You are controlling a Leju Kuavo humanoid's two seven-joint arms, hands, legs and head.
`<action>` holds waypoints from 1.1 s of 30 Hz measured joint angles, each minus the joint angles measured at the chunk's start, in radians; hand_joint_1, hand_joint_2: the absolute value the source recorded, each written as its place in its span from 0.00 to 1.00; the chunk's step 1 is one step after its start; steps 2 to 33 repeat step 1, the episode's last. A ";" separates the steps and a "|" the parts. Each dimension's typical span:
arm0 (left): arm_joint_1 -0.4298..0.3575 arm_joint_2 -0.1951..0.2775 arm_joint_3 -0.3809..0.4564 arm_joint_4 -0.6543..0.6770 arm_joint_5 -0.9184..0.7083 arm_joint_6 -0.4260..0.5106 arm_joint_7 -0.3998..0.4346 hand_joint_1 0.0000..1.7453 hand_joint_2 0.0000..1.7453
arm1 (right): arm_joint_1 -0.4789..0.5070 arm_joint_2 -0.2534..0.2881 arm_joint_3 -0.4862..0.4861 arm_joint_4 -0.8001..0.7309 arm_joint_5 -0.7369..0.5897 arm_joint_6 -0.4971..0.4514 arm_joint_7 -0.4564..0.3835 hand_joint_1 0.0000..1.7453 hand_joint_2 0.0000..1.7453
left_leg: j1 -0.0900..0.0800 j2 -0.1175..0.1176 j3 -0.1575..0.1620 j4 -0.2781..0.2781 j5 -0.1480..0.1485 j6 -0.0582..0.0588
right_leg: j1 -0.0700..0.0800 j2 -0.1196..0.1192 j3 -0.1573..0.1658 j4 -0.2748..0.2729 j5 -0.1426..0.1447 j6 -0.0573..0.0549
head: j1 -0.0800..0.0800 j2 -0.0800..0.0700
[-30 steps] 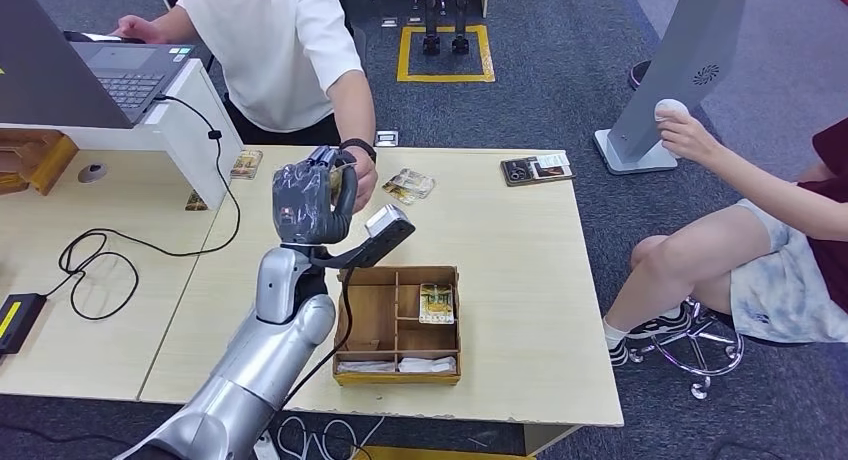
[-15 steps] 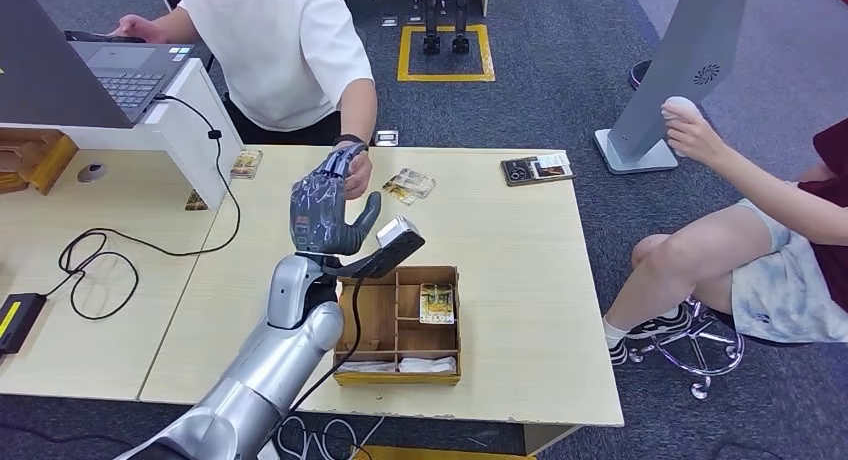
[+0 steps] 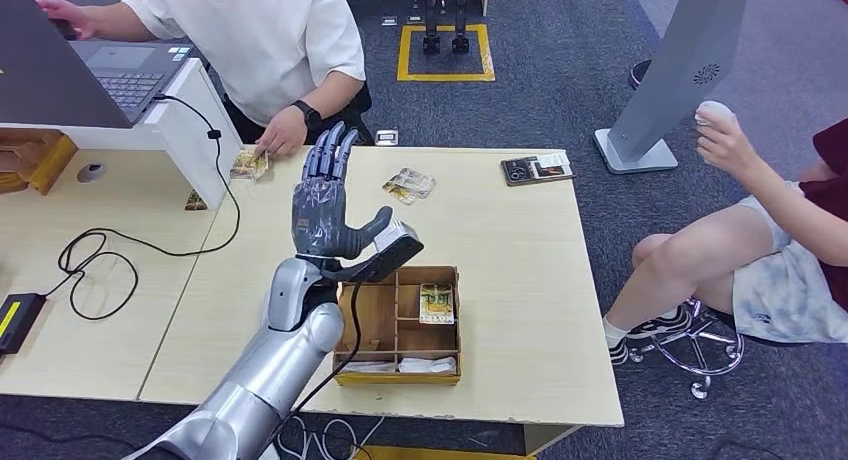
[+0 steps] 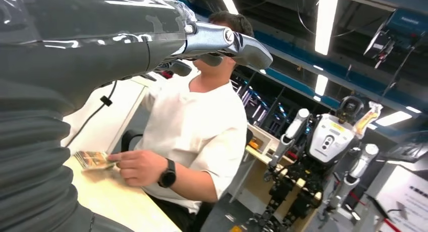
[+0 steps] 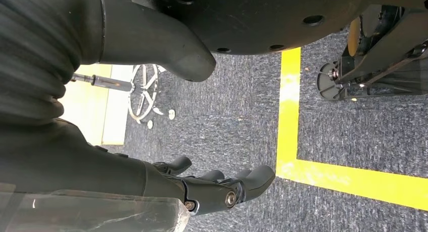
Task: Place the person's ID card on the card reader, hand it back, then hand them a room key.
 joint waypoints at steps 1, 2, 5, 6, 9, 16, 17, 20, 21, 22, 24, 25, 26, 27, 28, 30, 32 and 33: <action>0.003 0.000 0.000 -0.005 0.008 0.000 -0.007 0.00 1.00 | 0.000 0.000 0.000 0.000 0.000 0.000 0.000 0.00 1.00 | 0.000 0.000 0.000 0.000 0.000 0.000 | 0.000 0.000 0.000 0.000 0.000 0.000 | 0.000 0.000; 0.003 0.000 0.000 -0.005 0.008 0.000 -0.007 0.00 1.00 | 0.000 0.000 0.000 0.000 0.000 0.000 0.000 0.00 1.00 | 0.000 0.000 0.000 0.000 0.000 0.000 | 0.000 0.000 0.000 0.000 0.000 0.000 | 0.000 0.000; 0.003 0.000 0.000 -0.005 0.008 0.000 -0.007 0.00 1.00 | 0.000 0.000 0.000 0.000 0.000 0.000 0.000 0.00 1.00 | 0.000 0.000 0.000 0.000 0.000 0.000 | 0.000 0.000 0.000 0.000 0.000 0.000 | 0.000 0.000; 0.003 0.000 0.000 -0.005 0.008 0.000 -0.007 0.00 1.00 | 0.000 0.000 0.000 0.000 0.000 0.000 0.000 0.00 1.00 | 0.000 0.000 0.000 0.000 0.000 0.000 | 0.000 0.000 0.000 0.000 0.000 0.000 | 0.000 0.000; 0.003 0.000 0.000 -0.005 0.008 0.000 -0.007 0.00 1.00 | 0.000 0.000 0.000 0.000 0.000 0.000 0.000 0.00 1.00 | 0.000 0.000 0.000 0.000 0.000 0.000 | 0.000 0.000 0.000 0.000 0.000 0.000 | 0.000 0.000; 0.003 0.000 0.000 -0.005 0.008 0.000 -0.007 0.00 1.00 | 0.000 0.000 0.000 0.000 0.000 0.000 0.000 0.00 1.00 | 0.000 0.000 0.000 0.000 0.000 0.000 | 0.000 0.000 0.000 0.000 0.000 0.000 | 0.000 0.000; 0.003 0.000 0.000 -0.005 0.008 0.000 -0.007 0.00 1.00 | 0.000 0.000 0.000 0.000 0.000 0.000 0.000 0.00 1.00 | 0.000 0.000 0.000 0.000 0.000 0.000 | 0.000 0.000 0.000 0.000 0.000 0.000 | 0.000 0.000; 0.003 0.000 0.000 -0.005 0.008 0.000 -0.007 0.00 1.00 | 0.000 0.000 0.000 0.000 0.000 0.000 0.000 0.00 1.00 | 0.000 0.000 0.000 0.000 0.000 0.000 | 0.000 0.000 0.000 0.000 0.000 0.000 | 0.000 0.000; 0.003 0.000 0.000 -0.005 0.008 0.000 -0.007 0.00 1.00 | 0.000 0.000 0.000 0.000 0.000 0.000 0.000 0.00 1.00 | 0.000 0.000 0.000 0.000 0.000 0.000 | 0.000 0.000 0.000 0.000 0.000 0.000 | 0.000 0.000; 0.003 0.000 0.000 -0.005 0.008 0.000 -0.007 0.00 1.00 | 0.000 0.000 0.000 0.000 0.000 0.000 0.000 0.00 1.00 | 0.000 0.000 0.000 0.000 0.000 0.000 | 0.000 0.000 0.000 0.000 0.000 0.000 | 0.000 0.000; 0.003 0.000 0.000 -0.005 0.008 0.000 -0.007 0.00 1.00 | 0.000 0.000 0.000 0.000 0.000 0.000 0.000 0.00 1.00 | 0.000 0.000 0.000 0.000 0.000 0.000 | 0.000 0.000 0.000 0.000 0.000 0.000 | 0.000 0.000; 0.003 0.000 0.000 -0.005 0.008 0.000 -0.007 0.00 1.00 | 0.000 0.000 0.000 0.000 0.000 0.000 0.000 0.00 1.00 | 0.000 0.000 0.000 0.000 0.000 0.000 | 0.000 0.000 0.000 0.000 0.000 0.000 | 0.000 0.000; 0.003 0.000 0.000 -0.005 0.008 0.000 -0.007 0.00 1.00 | 0.000 0.000 0.000 0.000 0.000 0.000 0.000 0.00 1.00 | 0.000 0.000 0.000 0.000 0.000 0.000 | 0.000 0.000 0.000 0.000 0.000 0.000 | 0.000 0.000; 0.003 0.000 0.000 -0.005 0.008 0.000 -0.007 0.00 1.00 | 0.000 0.000 0.000 0.000 0.000 0.000 0.000 0.00 1.00 | 0.000 0.000 0.000 0.000 0.000 0.000 | 0.000 0.000 0.000 0.000 0.000 0.000 | 0.000 0.000; 0.003 0.000 0.000 -0.005 0.008 0.000 -0.007 0.00 1.00 | 0.000 0.000 0.000 0.000 0.000 0.000 0.000 0.00 1.00 | 0.000 0.000 0.000 0.000 0.000 0.000 | 0.000 0.000 0.000 0.000 0.000 0.000 | 0.000 0.000; 0.003 0.000 0.000 -0.005 0.008 0.000 -0.007 0.00 1.00 | 0.000 0.000 0.000 0.000 0.000 0.000 0.000 0.00 1.00 | 0.000 0.000 0.000 0.000 0.000 0.000 | 0.000 0.000 0.000 0.000 0.000 0.000 | 0.000 0.000; 0.003 0.000 0.000 -0.005 0.008 0.000 -0.007 0.00 1.00 | 0.000 0.000 0.000 0.000 0.000 0.000 0.000 0.00 1.00 | 0.000 0.000 0.000 0.000 0.000 0.000 | 0.000 0.000 0.000 0.000 0.000 0.000 | 0.000 0.000; 0.003 0.000 0.000 -0.005 0.008 0.000 -0.007 0.00 1.00 | 0.000 0.000 0.000 0.000 0.000 0.000 0.000 0.00 1.00 | 0.000 0.000 0.000 0.000 0.000 0.000 | 0.000 0.000 0.000 0.000 0.000 0.000 | 0.000 0.000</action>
